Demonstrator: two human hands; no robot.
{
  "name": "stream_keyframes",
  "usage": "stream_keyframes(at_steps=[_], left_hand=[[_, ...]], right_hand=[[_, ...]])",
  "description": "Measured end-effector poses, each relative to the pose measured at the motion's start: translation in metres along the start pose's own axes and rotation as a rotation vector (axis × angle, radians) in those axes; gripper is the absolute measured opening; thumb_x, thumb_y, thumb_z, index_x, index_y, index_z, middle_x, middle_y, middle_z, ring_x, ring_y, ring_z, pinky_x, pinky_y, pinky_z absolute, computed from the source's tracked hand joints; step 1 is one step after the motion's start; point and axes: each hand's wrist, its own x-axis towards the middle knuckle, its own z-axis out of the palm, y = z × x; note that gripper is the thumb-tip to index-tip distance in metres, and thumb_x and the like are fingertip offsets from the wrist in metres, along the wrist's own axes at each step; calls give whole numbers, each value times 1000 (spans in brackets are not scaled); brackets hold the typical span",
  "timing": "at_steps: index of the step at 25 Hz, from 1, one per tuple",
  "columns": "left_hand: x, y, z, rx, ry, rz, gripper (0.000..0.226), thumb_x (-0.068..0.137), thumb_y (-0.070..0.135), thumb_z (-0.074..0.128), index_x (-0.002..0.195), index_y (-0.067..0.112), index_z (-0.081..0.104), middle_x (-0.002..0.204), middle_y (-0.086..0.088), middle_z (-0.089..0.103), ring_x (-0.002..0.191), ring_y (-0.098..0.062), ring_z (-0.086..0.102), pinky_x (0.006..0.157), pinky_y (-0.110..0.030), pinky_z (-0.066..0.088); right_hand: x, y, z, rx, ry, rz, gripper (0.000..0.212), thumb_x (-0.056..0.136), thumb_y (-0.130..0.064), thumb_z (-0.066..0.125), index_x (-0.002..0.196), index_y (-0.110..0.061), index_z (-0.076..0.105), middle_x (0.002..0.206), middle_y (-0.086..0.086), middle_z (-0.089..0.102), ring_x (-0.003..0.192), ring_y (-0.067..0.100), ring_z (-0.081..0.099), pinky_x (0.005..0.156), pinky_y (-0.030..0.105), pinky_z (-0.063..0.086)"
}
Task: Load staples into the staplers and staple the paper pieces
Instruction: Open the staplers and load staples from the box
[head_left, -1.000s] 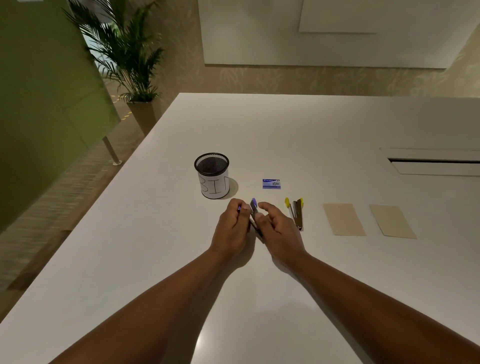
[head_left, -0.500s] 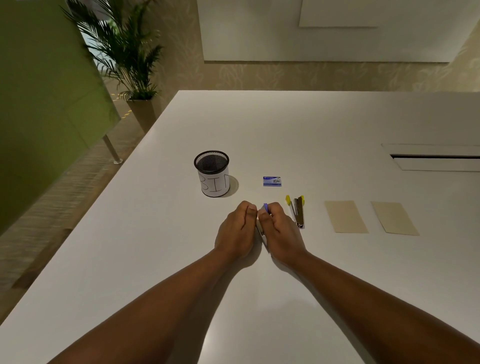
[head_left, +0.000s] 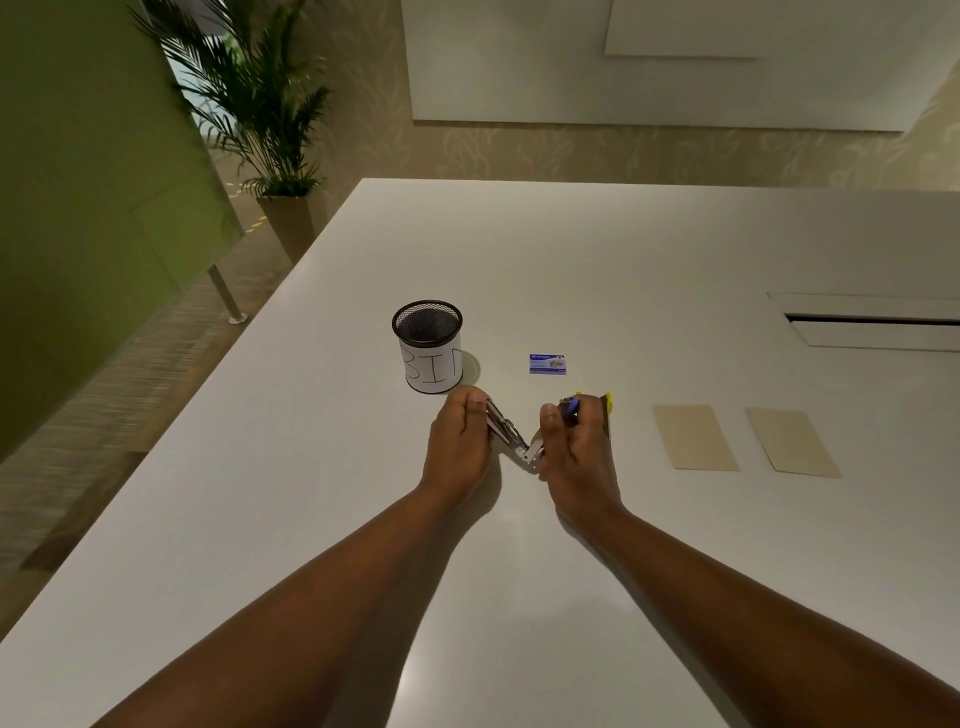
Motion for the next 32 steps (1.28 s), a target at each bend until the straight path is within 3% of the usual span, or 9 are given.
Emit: stream_keyframes(at_steps=[3, 7, 9, 13, 16, 20, 25, 29, 32], left_hand=[[-2, 5, 5, -39, 96, -52, 27, 96, 52, 42, 94, 34, 62, 78, 9, 60, 77, -20, 54, 81, -52, 53], [1, 11, 4, 11, 159, -129, 25, 101, 30, 40, 98, 32, 65, 86, 1, 65, 80, -21, 63, 85, -52, 61], [6, 9, 1, 29, 155, -132, 27, 97, 29, 41, 100, 28, 68, 85, -2, 66, 78, -23, 65, 84, -55, 61], [7, 12, -1, 101, 125, -121, 24, 103, 17, 45, 106, 20, 68, 92, -7, 69, 84, -26, 70, 84, -50, 63], [9, 13, -2, 153, 107, -95, 23, 104, 16, 47, 111, 17, 69, 98, -10, 71, 88, -28, 71, 83, -45, 63], [3, 17, 0, 158, 113, -96, 22, 103, 13, 53, 113, 13, 72, 99, -6, 73, 82, -15, 68, 73, -19, 58], [1, 24, 2, 320, 43, -28, 21, 102, 12, 55, 109, 17, 74, 97, 6, 68, 83, -7, 60, 73, -11, 44], [5, 25, 2, 524, -67, 120, 25, 102, 18, 49, 85, 32, 60, 84, 11, 62, 78, -9, 53, 71, -27, 42], [11, 15, 4, 641, -114, 177, 24, 94, 20, 44, 71, 20, 53, 68, 8, 59, 68, -14, 52, 64, -34, 43]], right_hand=[[0, 1, -2, 28, 11, 25, 24, 94, -55, 57, 88, -36, 43, 78, -8, 60, 73, 29, 65, 63, 56, 59], [-6, -5, -9, -18, 8, -35, 25, 91, -12, 74, 87, -18, 50, 71, -5, 61, 63, 12, 59, 61, 23, 52], [-10, -6, -13, -47, -8, -42, 24, 88, -9, 77, 87, -13, 53, 75, -4, 64, 67, 10, 62, 59, 16, 48], [-20, 2, -15, -183, -10, 25, 20, 86, -30, 78, 86, -28, 58, 82, -13, 71, 76, 10, 69, 67, 36, 58], [-28, 4, -19, -332, -10, 53, 12, 87, -37, 70, 83, -33, 60, 76, -14, 69, 72, 7, 67, 66, 37, 58], [-30, 6, -16, -533, -81, -18, 6, 84, -32, 60, 79, -30, 64, 71, -8, 64, 69, 14, 58, 59, 39, 56], [-28, 7, -13, -562, -121, -70, 13, 82, -30, 56, 75, -24, 65, 76, -9, 59, 76, 14, 56, 64, 40, 55], [-27, 7, -13, -534, -142, -53, 11, 81, -32, 57, 76, -24, 63, 81, -9, 58, 76, 13, 57, 66, 39, 55], [-25, 7, -12, -531, -150, -61, 13, 80, -35, 56, 76, -23, 60, 82, -8, 57, 75, 13, 56, 66, 39, 54]])
